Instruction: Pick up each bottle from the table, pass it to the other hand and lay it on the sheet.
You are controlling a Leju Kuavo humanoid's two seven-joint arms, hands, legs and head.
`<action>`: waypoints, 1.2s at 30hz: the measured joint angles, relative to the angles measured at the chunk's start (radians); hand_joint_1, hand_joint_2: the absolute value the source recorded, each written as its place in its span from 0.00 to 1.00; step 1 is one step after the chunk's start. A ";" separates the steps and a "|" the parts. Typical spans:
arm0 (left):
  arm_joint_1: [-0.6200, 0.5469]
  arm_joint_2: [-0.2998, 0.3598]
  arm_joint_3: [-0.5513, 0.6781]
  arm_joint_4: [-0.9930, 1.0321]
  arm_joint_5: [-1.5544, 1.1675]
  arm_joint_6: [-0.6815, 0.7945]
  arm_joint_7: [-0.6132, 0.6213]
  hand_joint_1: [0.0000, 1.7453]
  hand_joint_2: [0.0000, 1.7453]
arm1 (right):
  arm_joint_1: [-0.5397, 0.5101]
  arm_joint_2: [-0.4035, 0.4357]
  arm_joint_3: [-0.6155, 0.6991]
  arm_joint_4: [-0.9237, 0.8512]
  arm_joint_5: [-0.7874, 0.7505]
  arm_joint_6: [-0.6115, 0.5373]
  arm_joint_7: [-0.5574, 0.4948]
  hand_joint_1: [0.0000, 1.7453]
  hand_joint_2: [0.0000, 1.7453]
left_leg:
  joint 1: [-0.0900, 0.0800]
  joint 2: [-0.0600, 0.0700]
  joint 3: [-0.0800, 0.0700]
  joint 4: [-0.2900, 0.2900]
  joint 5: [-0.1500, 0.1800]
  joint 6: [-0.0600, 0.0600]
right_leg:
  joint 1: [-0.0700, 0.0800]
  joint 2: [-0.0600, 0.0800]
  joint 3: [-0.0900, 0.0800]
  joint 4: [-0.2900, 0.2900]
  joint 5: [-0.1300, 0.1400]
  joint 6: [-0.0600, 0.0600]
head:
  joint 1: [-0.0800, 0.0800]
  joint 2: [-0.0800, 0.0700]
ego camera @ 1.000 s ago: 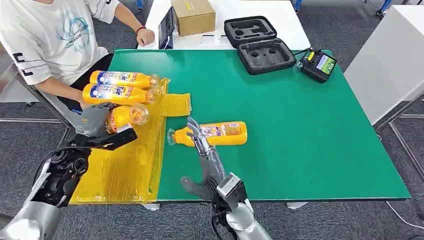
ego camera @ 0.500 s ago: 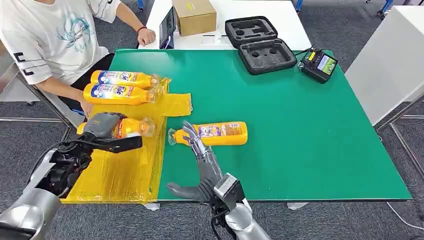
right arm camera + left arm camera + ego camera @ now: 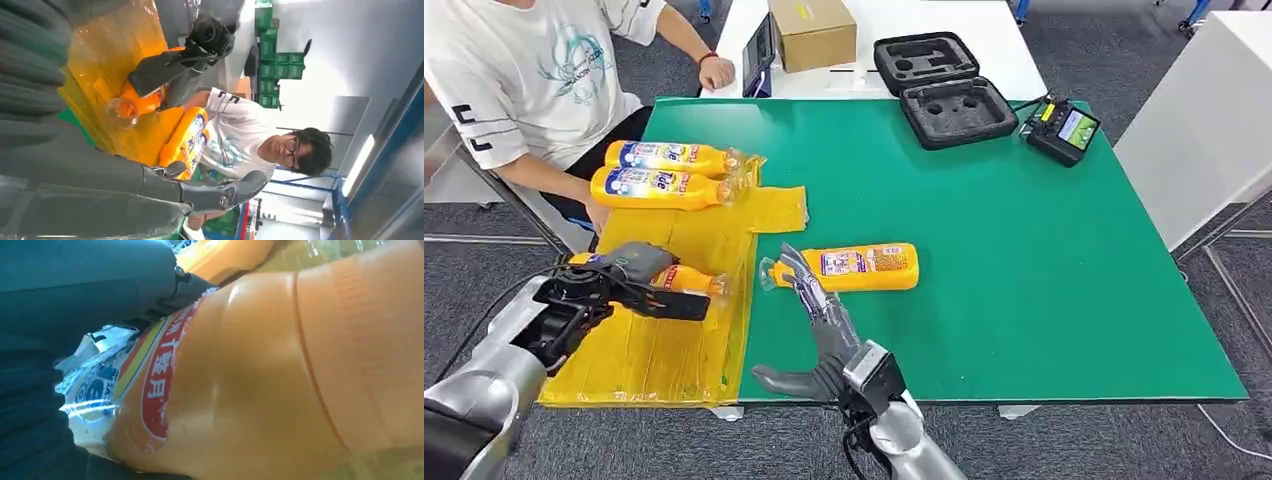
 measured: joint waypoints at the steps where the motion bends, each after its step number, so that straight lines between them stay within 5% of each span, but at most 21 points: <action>1: -0.003 0.002 -0.007 0.006 0.000 -0.002 -0.002 1.00 1.00 | -0.002 0.001 0.000 0.005 -0.003 0.003 0.000 0.00 1.00 | 0.000 0.000 0.000 0.000 0.000 0.000 | 0.000 0.000 0.000 0.000 0.000 0.000 | 0.001 0.000; 2: -0.006 0.002 -0.013 0.010 0.000 -0.006 -0.004 0.81 1.00 | -0.005 0.002 0.000 0.011 -0.006 0.004 0.000 0.00 1.00 | 0.000 0.000 0.000 0.000 0.000 0.000 | 0.000 0.000 0.000 0.000 0.000 0.000 | 0.000 0.000; 3: -0.010 0.002 -0.020 0.015 -0.001 -0.010 -0.005 0.25 1.00 | -0.007 0.004 0.000 0.016 -0.008 0.005 0.000 0.00 1.00 | 0.000 0.000 0.001 0.000 0.000 0.000 | 0.000 0.000 0.001 0.000 0.000 0.000 | 0.000 0.000; 4: -0.012 0.002 -0.027 0.018 -0.001 -0.015 -0.005 0.00 1.00 | -0.008 0.005 0.000 0.020 -0.008 0.005 0.000 0.00 1.00 | 0.000 0.000 0.001 0.000 0.000 0.000 | 0.000 0.000 0.001 0.000 0.000 0.000 | 0.000 0.000; 7: -0.014 0.002 -0.040 0.025 0.003 -0.033 -0.005 0.00 1.00 | -0.010 0.008 0.000 0.033 -0.009 0.005 0.000 0.00 1.00 | 0.000 0.000 0.004 0.000 0.000 0.000 | 0.000 0.000 0.004 0.000 0.000 0.000 | 0.000 0.000; 8: -0.014 0.002 -0.044 0.027 0.010 -0.036 -0.004 0.00 0.00 | -0.011 0.008 0.000 0.037 -0.010 0.005 0.000 0.00 1.00 | 0.000 0.000 0.004 0.000 0.000 0.000 | 0.000 0.000 0.004 0.000 0.000 0.000 | 0.000 0.000; 36: 0.031 -0.056 0.181 0.029 0.652 -0.281 -0.035 0.00 0.00 | -0.012 0.014 -0.003 0.092 0.016 -0.033 0.033 0.00 1.00 | 0.000 -0.001 0.007 0.000 0.000 0.000 | 0.000 -0.001 0.007 0.000 0.000 0.000 | 0.000 0.000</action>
